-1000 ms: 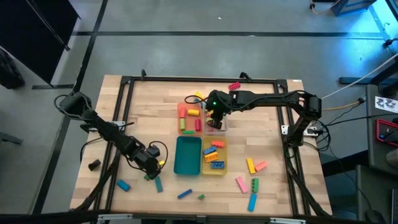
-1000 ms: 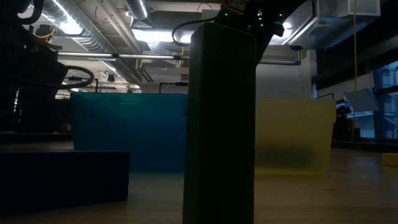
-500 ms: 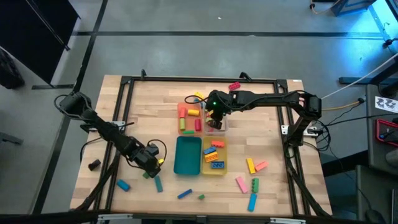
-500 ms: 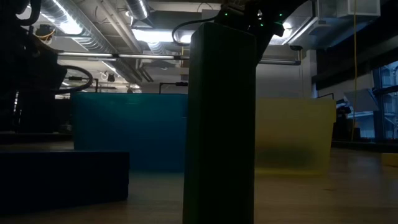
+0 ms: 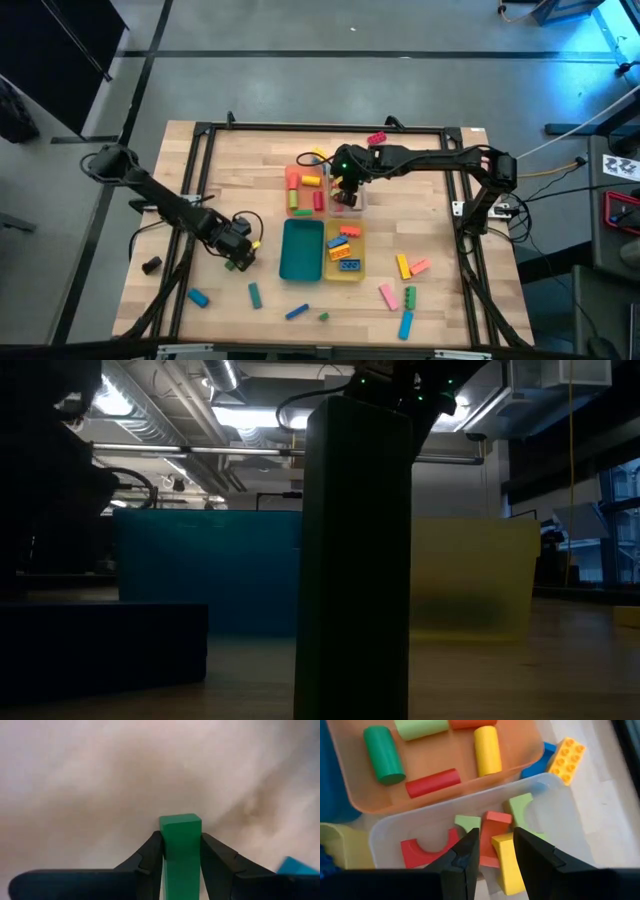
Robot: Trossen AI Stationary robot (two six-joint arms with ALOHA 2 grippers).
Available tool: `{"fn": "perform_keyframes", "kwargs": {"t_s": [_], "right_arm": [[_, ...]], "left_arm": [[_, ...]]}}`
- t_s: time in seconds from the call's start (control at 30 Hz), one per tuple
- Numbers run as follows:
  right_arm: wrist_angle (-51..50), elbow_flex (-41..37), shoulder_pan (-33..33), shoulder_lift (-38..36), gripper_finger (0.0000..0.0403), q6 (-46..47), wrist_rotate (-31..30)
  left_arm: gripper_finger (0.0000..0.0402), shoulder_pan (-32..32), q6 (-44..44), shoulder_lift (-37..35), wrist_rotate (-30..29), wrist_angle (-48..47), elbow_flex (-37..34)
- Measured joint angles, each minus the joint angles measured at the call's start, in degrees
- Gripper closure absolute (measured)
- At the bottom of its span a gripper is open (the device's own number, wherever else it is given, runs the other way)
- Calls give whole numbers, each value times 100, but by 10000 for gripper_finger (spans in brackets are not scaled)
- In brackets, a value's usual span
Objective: Sort blocks by size
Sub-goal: Put the left green rectangular block into the blue bin
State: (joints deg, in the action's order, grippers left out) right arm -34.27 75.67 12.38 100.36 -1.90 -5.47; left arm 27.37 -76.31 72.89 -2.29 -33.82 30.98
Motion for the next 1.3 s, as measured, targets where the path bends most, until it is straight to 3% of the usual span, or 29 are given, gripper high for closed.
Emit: {"fn": "perform_keyframes", "kwargs": {"t_s": [0.37, 0.5, 0.63, 0.9, 1.1, 1.3], "right_arm": [[-616, 486, 0, 0, 281, -17, -357], [-851, 605, -2, 0, 281, -15, -353], [-867, 611, -4, 0, 281, -10, -32], [-926, 611, -317, 0, 281, 31, 918], [-916, 611, -983, 0, 281, 31, 980], [-804, 613, -1827, 0, 281, 34, 981]], "left_arm": [[310, -941, 1155, -1095, 25, -131, 18], [310, -1292, 1684, -1433, 5, 519, 22], [310, -1559, 2338, -1510, -251, 1741, 29], [309, -1736, 3831, -836, -377, 3841, 40], [302, -1726, 4525, -75, -369, 4645, 38], [263, -1726, 5303, 372, -368, 5029, 40]]}}
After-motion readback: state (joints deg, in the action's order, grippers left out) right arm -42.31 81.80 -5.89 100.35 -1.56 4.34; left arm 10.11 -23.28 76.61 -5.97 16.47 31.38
